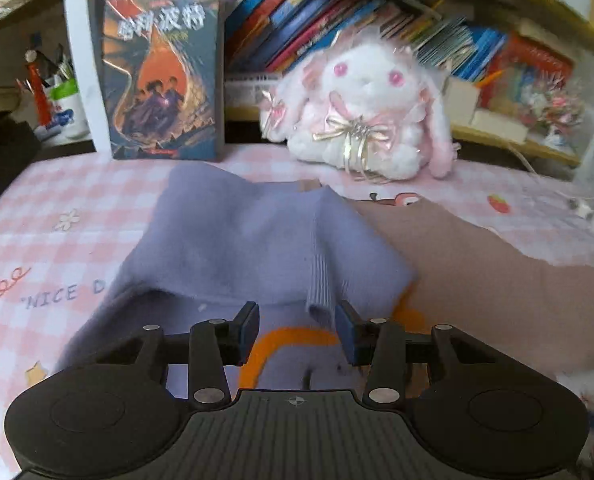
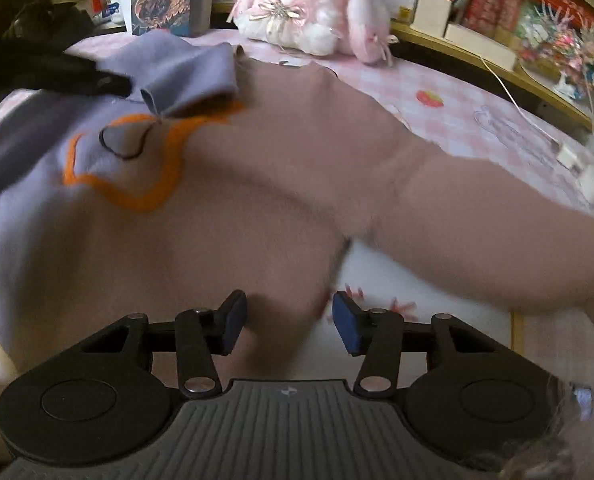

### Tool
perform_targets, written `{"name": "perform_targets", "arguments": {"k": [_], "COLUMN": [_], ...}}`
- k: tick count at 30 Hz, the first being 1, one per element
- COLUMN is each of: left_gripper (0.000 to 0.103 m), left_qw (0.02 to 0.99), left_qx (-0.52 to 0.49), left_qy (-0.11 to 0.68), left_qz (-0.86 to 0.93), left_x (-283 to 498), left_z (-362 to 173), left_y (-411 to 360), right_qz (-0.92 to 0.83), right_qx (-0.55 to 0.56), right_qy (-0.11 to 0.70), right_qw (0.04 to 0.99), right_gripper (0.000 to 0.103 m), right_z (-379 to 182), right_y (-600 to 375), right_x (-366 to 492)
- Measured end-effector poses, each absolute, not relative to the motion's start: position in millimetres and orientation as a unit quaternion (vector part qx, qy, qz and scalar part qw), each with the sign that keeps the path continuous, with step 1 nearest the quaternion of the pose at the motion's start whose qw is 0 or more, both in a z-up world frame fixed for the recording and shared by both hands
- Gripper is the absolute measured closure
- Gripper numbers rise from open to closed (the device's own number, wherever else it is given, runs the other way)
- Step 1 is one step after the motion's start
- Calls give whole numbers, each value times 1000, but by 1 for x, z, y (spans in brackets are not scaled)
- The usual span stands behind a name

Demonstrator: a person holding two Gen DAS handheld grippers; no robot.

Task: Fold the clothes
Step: 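Spread the sweater flat on the mat with both tools and release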

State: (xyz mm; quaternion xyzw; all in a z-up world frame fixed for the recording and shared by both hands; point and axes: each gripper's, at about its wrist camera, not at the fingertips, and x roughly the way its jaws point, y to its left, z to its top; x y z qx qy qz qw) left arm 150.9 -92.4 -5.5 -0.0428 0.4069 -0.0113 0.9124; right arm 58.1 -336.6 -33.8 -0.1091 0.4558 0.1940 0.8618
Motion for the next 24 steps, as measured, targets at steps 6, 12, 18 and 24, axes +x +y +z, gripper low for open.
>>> {"name": "perform_targets", "arguments": {"k": [6, 12, 18, 24], "left_gripper": [101, 101, 95, 84], "left_qw": [898, 943, 929, 894], "left_qx": [-120, -103, 56, 47], "left_qy": [419, 317, 315, 354], "left_qz": [-59, 0, 189, 272], "left_x": [173, 140, 113, 76], "left_z": [-15, 63, 109, 90], "left_y": [-91, -3, 119, 162], "right_qz": [232, 232, 213, 196], "right_qx": [-118, -133, -130, -130], "right_qy": [438, 427, 428, 429], "right_qw": [861, 864, 868, 872], "right_gripper": [78, 93, 93, 93], "right_z": [-37, -37, -38, -38], "right_y": [-339, -333, -329, -325], "right_x": [48, 47, 49, 51]}}
